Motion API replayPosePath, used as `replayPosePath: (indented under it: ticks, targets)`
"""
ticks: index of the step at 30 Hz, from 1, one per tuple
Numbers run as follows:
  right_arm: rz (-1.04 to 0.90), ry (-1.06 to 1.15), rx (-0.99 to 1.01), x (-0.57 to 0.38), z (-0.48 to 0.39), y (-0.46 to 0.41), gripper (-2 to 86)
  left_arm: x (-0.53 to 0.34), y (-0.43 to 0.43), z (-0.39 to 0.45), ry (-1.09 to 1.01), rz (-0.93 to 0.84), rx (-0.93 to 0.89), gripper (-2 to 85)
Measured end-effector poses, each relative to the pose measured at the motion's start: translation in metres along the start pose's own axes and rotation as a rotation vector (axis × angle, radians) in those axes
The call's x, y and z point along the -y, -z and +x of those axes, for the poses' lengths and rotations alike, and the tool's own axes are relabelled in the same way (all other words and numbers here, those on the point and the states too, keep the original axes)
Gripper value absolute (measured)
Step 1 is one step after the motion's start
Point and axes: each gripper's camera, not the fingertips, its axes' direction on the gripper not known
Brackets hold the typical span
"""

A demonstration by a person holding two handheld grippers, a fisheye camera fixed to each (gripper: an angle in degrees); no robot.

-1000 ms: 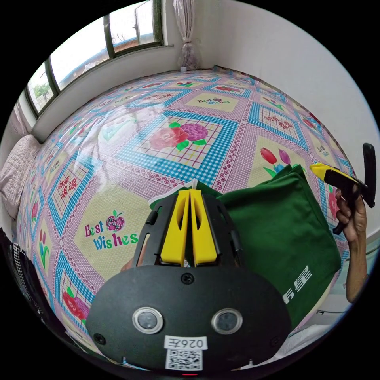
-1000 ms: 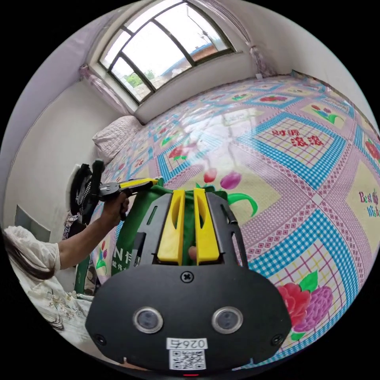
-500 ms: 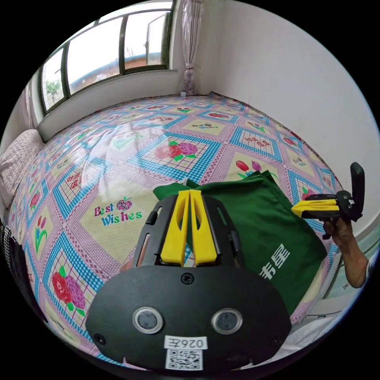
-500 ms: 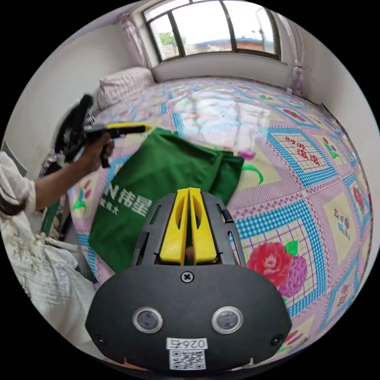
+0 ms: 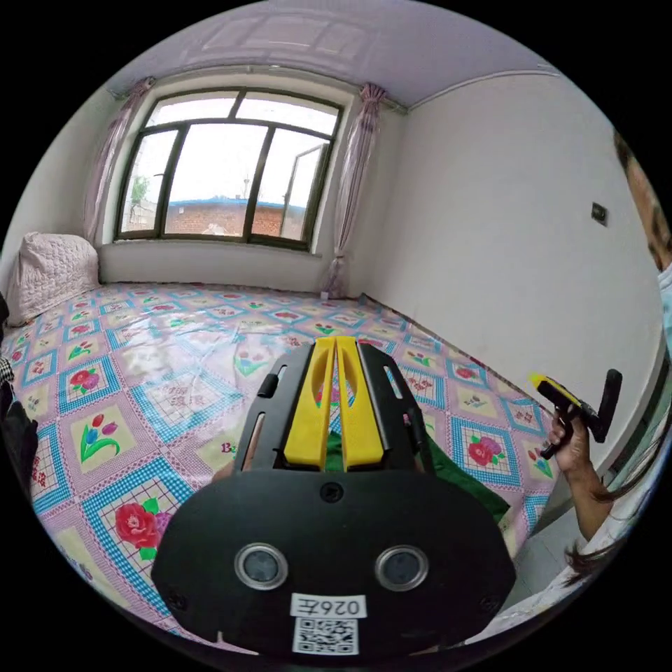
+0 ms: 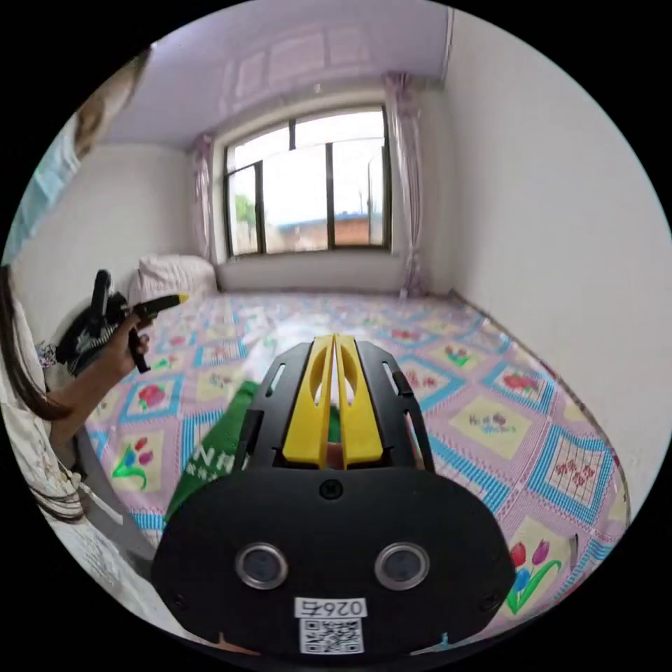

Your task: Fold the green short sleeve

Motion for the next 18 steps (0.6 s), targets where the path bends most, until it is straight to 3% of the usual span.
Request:
replayPosePath:
  ticks: [2, 8, 12, 15, 18]
  targets:
    - [0.215, 0.014, -0.022, 0.029, -0.017, 0.078, -1.0, 0.005, 0.049, -0.004, 0.01, 0.116, -0.005, -1.0]
    - [0.487, -0.057, 0.187, 0.078, -0.041, 0.21, -0.9, 0.014, 0.182, -0.005, -0.043, 0.4, 0.022, -0.1]
    - [0.517, -0.039, 0.271, 0.104, -0.058, 0.258, -1.0, 0.014, 0.259, 0.01, -0.282, 0.652, -0.085, 2.1]
    - [0.633, -0.083, 0.315, 0.105, -0.059, 0.28, -1.0, 0.026, 0.281, 0.01, -0.344, 0.598, -0.198, -0.3]
    - [0.704, -0.173, 0.41, 0.091, -0.04, 0.278, -1.0, 0.033, 0.274, -0.01, -0.255, 0.596, -0.477, 0.3]
